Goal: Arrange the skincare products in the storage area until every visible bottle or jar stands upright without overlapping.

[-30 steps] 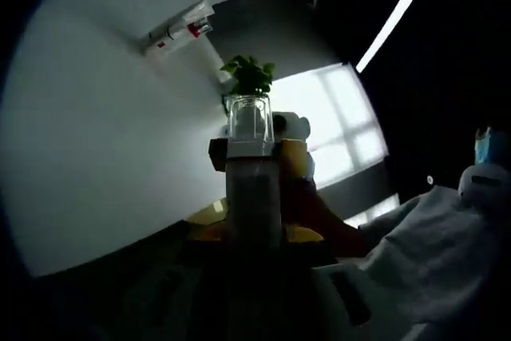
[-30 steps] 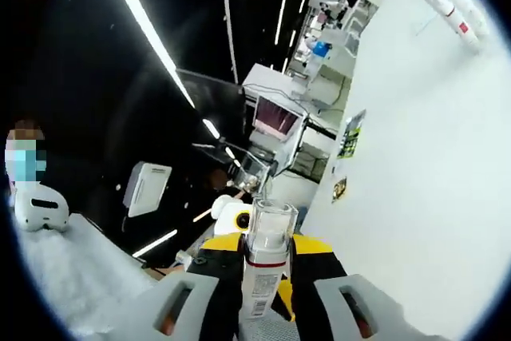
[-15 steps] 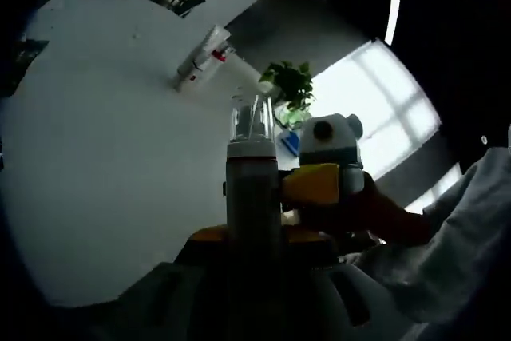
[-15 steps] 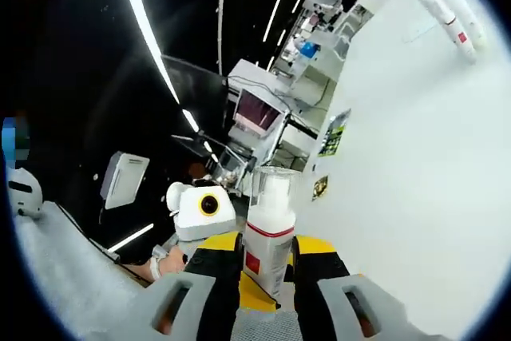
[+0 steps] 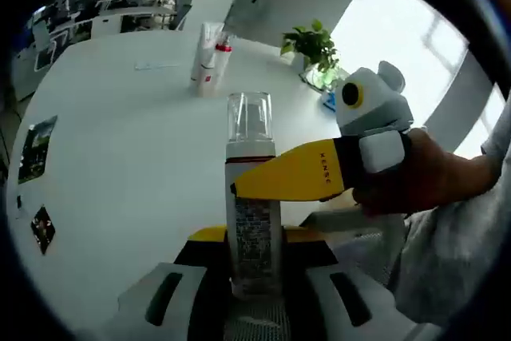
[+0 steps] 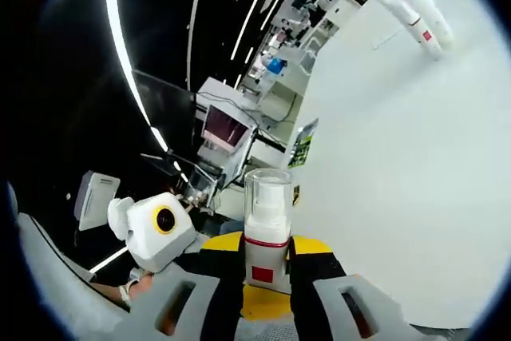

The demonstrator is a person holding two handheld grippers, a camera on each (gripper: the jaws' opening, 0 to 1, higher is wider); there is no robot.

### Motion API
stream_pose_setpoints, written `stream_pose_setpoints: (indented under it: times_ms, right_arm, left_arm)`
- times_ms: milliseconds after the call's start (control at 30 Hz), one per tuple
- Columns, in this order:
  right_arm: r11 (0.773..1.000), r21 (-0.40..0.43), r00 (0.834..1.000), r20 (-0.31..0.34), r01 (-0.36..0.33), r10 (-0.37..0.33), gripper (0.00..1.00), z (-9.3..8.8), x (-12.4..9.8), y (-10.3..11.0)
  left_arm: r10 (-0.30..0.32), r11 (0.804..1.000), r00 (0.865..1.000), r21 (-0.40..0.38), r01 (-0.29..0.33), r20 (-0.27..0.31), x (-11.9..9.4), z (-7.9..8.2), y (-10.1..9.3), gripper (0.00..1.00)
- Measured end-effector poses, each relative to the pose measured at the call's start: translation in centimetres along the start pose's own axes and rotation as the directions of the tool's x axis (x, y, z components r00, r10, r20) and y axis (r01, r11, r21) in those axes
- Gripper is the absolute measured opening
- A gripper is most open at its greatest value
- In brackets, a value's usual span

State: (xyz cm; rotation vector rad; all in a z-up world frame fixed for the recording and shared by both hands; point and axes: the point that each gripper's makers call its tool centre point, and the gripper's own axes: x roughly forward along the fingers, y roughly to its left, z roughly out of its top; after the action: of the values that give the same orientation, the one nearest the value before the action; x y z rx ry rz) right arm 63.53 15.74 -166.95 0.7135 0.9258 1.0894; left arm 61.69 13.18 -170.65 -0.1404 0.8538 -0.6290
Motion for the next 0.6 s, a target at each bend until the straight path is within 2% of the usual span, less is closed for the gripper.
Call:
stream_pose_setpoints:
  times_ms: [67, 167, 267, 400, 600]
  right_arm:
    - [1.0, -0.016, 1.0, -0.009, 0.001, -0.001, 0.16, -0.1, -0.2, -0.1]
    - [0.999, -0.037, 1.0, -0.007, 0.011, -0.011, 0.16, -0.1, -0.1, -0.3]
    - [0.997, -0.074, 1.0, -0.02, 0.022, -0.024, 0.16, -0.2, 0.0, -0.3]
    - [0.989, -0.141, 0.998, -0.027, 0.05, -0.054, 0.16, 0.0, -0.1, -0.6]
    - [0.981, -0.18, 0.997, -0.026, 0.068, -0.074, 0.16, 0.2, -0.1, -1.1]
  left_arm:
    - [0.004, 1.0, 1.0, 0.003, -0.004, 0.005, 0.1, -0.1, -0.1, 0.2]
    - [0.027, 0.998, 1.0, 0.053, -0.028, 0.013, 0.3, -0.1, 0.3, 0.2]
    - [0.032, 0.998, 0.999, 0.057, -0.033, 0.025, 0.3, -0.2, 0.5, 0.2]
    - [0.03, 0.999, 0.999, 0.023, -0.031, 0.039, 0.2, -0.5, 1.0, 0.21]
    - [0.074, 0.997, 0.996, 0.018, -0.075, 0.046, -0.3, -1.1, 2.2, 0.32]
